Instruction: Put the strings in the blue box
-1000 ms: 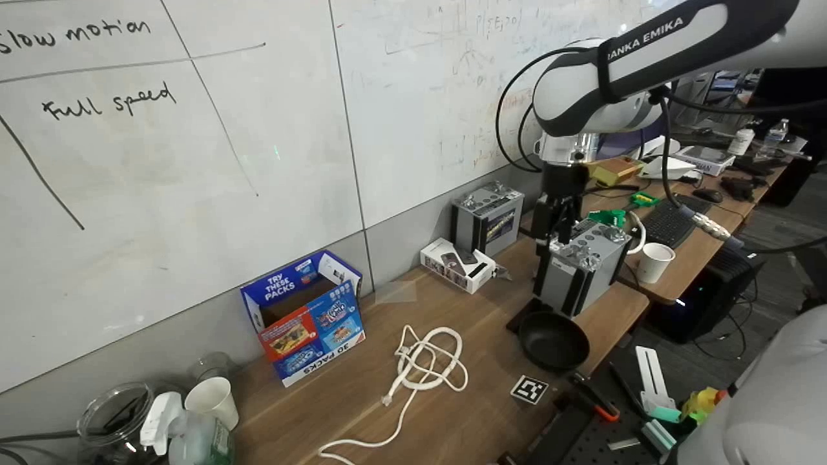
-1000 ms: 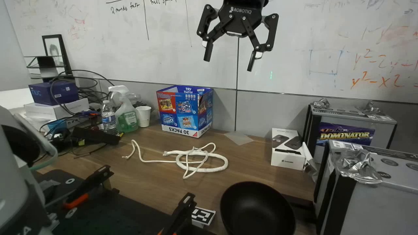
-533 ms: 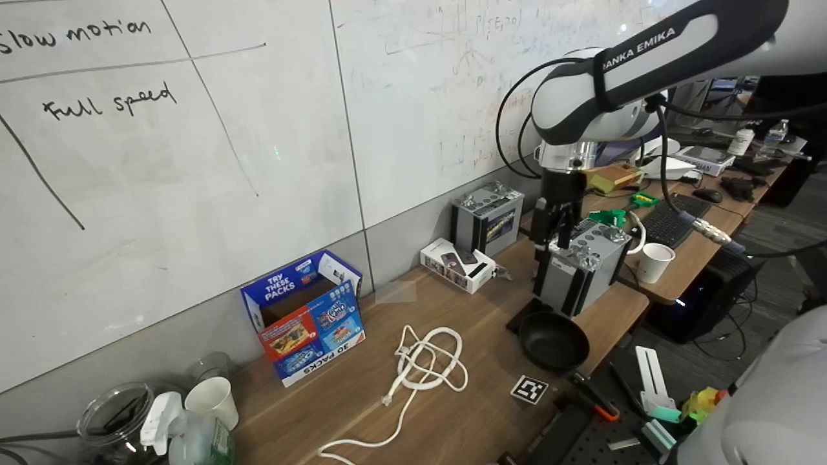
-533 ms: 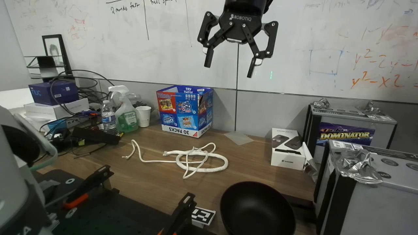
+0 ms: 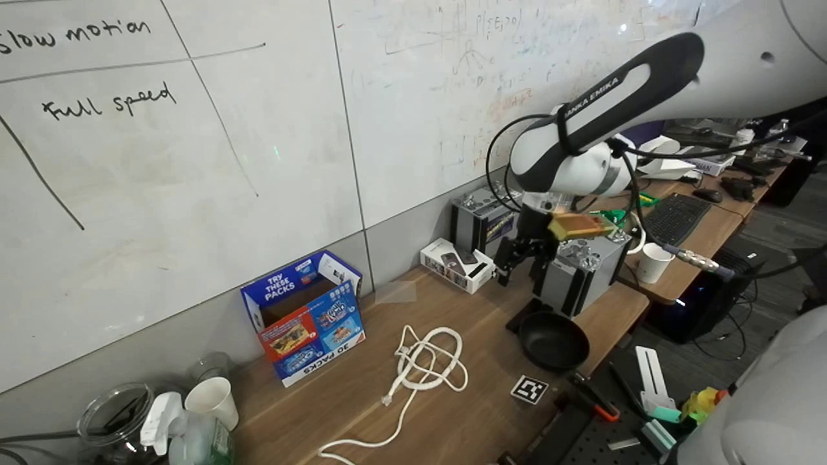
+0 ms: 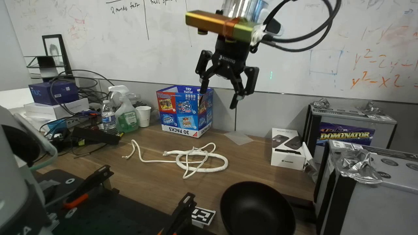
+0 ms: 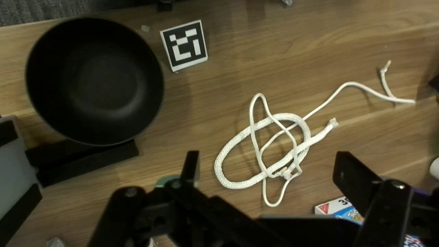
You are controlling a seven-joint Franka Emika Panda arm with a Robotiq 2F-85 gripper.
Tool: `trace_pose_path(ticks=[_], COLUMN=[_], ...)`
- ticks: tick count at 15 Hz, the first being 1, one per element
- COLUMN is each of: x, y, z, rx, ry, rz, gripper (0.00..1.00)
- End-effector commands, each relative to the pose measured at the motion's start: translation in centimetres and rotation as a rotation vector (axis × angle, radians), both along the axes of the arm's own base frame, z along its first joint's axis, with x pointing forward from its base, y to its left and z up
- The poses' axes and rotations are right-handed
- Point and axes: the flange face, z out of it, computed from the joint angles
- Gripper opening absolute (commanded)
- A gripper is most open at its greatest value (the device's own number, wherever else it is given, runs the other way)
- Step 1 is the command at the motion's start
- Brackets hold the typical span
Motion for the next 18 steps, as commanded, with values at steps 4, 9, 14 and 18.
trace_pose_path(ticks=[4,9,14,18], x=[1.3,4.2,7.8,10.6], y=[5.1,9.0,11.4,12.2], z=[-8.5,-14.5,-20.5,-22.3], rx=[-0.070,-0.129,-0.174,-0.182], ry=[-0.095,-0.081,-0.002,0.048], rz=[-0.265,-0.369,-0.447,-0.502], gripper=[1.00,1.00,1.00,1.00])
